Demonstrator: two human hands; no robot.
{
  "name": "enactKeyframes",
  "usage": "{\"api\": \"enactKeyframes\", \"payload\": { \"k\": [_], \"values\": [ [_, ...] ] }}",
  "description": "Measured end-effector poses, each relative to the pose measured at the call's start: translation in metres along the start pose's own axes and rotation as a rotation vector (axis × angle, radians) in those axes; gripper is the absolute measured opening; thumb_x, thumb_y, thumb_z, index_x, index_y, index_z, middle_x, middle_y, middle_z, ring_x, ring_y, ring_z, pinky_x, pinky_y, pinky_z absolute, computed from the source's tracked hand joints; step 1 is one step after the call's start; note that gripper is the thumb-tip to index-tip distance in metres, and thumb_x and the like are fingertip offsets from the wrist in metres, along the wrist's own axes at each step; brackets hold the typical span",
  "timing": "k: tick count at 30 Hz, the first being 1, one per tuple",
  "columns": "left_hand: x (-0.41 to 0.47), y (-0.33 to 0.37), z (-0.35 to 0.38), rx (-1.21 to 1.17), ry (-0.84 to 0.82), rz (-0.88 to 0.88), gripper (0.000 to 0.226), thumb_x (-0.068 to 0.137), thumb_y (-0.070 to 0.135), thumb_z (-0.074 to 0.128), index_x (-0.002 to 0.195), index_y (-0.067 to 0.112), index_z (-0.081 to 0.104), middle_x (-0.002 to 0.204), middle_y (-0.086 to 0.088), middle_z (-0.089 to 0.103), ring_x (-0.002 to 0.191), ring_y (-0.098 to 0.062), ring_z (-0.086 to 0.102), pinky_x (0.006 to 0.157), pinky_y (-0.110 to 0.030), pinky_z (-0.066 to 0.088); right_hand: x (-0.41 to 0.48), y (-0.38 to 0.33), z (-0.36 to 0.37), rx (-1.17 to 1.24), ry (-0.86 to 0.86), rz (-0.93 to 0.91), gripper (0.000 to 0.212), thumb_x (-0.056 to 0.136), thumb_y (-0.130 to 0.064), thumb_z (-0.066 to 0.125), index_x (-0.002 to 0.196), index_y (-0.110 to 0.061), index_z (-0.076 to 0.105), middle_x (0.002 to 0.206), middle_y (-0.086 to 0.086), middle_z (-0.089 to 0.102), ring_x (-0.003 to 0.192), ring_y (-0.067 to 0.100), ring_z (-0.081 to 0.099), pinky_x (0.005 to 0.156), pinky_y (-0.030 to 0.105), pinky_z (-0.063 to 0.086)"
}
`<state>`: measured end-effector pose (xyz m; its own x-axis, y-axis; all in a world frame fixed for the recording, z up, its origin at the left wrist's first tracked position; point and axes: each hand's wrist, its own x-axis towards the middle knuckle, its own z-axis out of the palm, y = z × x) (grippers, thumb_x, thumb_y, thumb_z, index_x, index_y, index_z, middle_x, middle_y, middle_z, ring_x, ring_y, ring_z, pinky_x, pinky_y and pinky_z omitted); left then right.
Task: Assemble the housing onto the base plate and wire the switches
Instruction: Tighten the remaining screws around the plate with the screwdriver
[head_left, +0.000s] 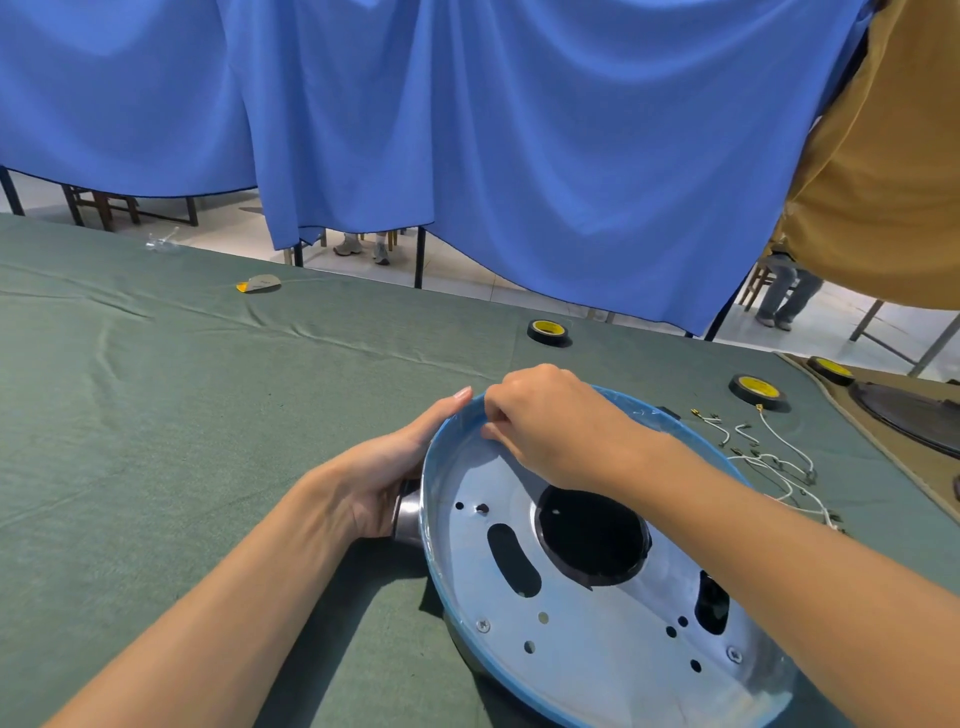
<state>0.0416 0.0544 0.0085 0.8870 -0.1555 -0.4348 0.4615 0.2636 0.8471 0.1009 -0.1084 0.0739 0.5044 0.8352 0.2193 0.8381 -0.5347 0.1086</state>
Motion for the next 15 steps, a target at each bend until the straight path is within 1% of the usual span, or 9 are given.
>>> {"api": "enactKeyframes", "payload": {
  "k": [2,3,5,6,8,10,13,15],
  "values": [
    [0.000,-0.001,0.000,0.010,0.005,0.005,0.100,0.055,0.072,0.080,0.126,0.003,0.064,0.131,-0.024,0.060,0.122,-0.041,0.055,0.109,-0.056,0.039,0.000,0.002,0.002,-0.006,-0.002,-0.001,0.026,0.098,-0.036,0.048,0.079,-0.019,0.052,0.082,0.001,0.057,0.080,0.025,0.056,0.069,0.040,0.049],
    [-0.001,0.000,0.001,0.018,0.007,0.008,0.100,0.054,0.072,0.080,0.126,0.004,0.064,0.131,-0.024,0.060,0.120,-0.041,0.056,0.108,-0.055,0.040,-0.002,0.003,0.001,0.001,0.004,0.010,0.033,0.099,-0.040,0.045,0.073,-0.020,0.048,0.076,-0.002,0.054,0.076,0.023,0.054,0.064,0.037,0.046],
    [-0.001,0.001,0.001,0.027,0.025,0.011,0.101,0.052,0.071,0.082,0.125,0.004,0.065,0.129,-0.023,0.061,0.113,-0.038,0.059,0.107,-0.053,0.043,-0.005,0.011,-0.005,0.019,0.047,0.064,0.042,0.098,-0.047,0.043,0.063,-0.024,0.045,0.067,-0.006,0.051,0.069,0.019,0.051,0.054,0.029,0.034],
    [-0.001,0.002,0.000,0.035,0.036,0.010,0.101,0.050,0.070,0.083,0.124,0.005,0.066,0.127,-0.022,0.063,0.110,-0.037,0.059,0.107,-0.053,0.043,-0.008,0.017,-0.010,0.032,0.072,0.103,0.044,0.097,-0.049,0.043,0.061,-0.024,0.046,0.065,-0.007,0.052,0.067,0.018,0.051,0.053,0.028,0.030],
    [-0.003,0.005,-0.005,0.057,0.061,0.004,0.101,0.045,0.068,0.085,0.122,0.004,0.067,0.120,-0.018,0.066,0.105,-0.035,0.058,0.107,-0.053,0.040,-0.015,0.035,-0.019,0.085,0.133,0.203,0.044,0.095,-0.050,0.047,0.060,-0.024,0.049,0.063,-0.007,0.054,0.066,0.018,0.052,0.056,0.029,0.033],
    [-0.006,0.010,-0.014,0.090,0.079,0.006,0.089,0.047,0.066,0.084,0.113,0.007,0.071,0.111,-0.017,0.067,0.101,-0.033,0.058,0.106,-0.051,0.040,-0.026,0.058,-0.026,0.169,0.190,0.322,0.045,0.094,-0.049,0.050,0.057,-0.024,0.049,0.061,-0.005,0.055,0.066,0.020,0.052,0.061,0.032,0.040],
    [-0.014,0.016,-0.031,0.147,0.096,0.030,0.074,0.053,0.065,0.079,0.104,0.011,0.074,0.101,-0.015,0.069,0.091,-0.031,0.061,0.094,-0.045,0.044,-0.043,0.091,-0.026,0.241,0.255,0.514,0.044,0.094,-0.043,0.054,0.058,-0.018,0.057,0.059,0.000,0.057,0.066,0.021,0.053,0.066,0.035,0.045],
    [-0.023,0.018,-0.039,0.125,0.148,0.042,0.068,0.055,0.064,0.078,0.097,0.011,0.073,0.092,-0.014,0.068,0.080,-0.030,0.061,0.084,-0.042,0.044,-0.055,0.109,-0.018,0.268,0.222,0.641,0.038,0.094,-0.037,0.056,0.064,-0.013,0.063,0.066,0.003,0.063,0.078,0.026,0.059,0.073,0.037,0.049]
  ]
}}
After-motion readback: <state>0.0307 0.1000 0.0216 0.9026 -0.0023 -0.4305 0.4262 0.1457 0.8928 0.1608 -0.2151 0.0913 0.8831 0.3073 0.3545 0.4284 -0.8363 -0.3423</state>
